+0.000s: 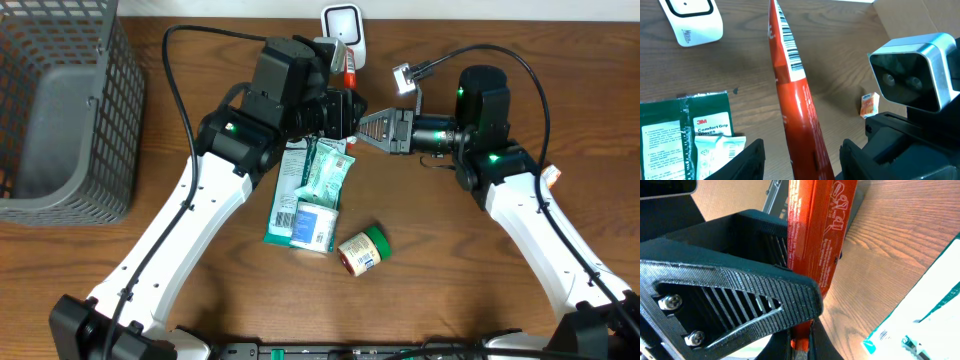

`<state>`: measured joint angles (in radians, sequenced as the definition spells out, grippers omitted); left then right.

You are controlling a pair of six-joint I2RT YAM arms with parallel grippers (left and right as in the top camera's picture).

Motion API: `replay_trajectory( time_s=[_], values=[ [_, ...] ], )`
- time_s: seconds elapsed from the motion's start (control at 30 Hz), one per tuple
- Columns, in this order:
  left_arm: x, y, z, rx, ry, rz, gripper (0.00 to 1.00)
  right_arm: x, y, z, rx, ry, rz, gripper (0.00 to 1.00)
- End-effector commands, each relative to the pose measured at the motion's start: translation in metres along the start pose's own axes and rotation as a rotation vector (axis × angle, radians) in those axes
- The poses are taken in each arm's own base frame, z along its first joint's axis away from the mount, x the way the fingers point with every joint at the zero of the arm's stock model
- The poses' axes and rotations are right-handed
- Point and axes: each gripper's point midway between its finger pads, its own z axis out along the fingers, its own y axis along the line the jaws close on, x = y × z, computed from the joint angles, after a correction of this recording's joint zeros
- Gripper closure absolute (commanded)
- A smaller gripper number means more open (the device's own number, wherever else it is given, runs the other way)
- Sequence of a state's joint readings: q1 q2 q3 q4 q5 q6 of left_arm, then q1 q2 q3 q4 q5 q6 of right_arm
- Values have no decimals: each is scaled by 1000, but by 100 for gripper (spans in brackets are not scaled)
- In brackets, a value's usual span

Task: Scan the item barcode
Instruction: 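Grasp the Nescafe stick with the left gripper and open the right gripper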

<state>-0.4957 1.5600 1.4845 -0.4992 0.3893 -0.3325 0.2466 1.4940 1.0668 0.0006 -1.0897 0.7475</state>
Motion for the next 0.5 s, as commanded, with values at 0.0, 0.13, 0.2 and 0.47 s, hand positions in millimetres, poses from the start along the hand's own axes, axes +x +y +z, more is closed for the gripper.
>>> replay_trajectory(
  time_s=[0.0,0.13,0.2,0.47],
  values=[
    [7,-5,7,15,30,24,51,-10,9,-2,15,-43,-35,99],
    [9,-8,7,26,35,26,53,-12,7,0,35,-60,-37,99],
    [9,-8,8,27,35,26,57,-13,8,0,34,-65,-44,99],
    [9,-8,8,27,35,26,57,-18,19,3,-1,-80,-50,99]
  ],
)
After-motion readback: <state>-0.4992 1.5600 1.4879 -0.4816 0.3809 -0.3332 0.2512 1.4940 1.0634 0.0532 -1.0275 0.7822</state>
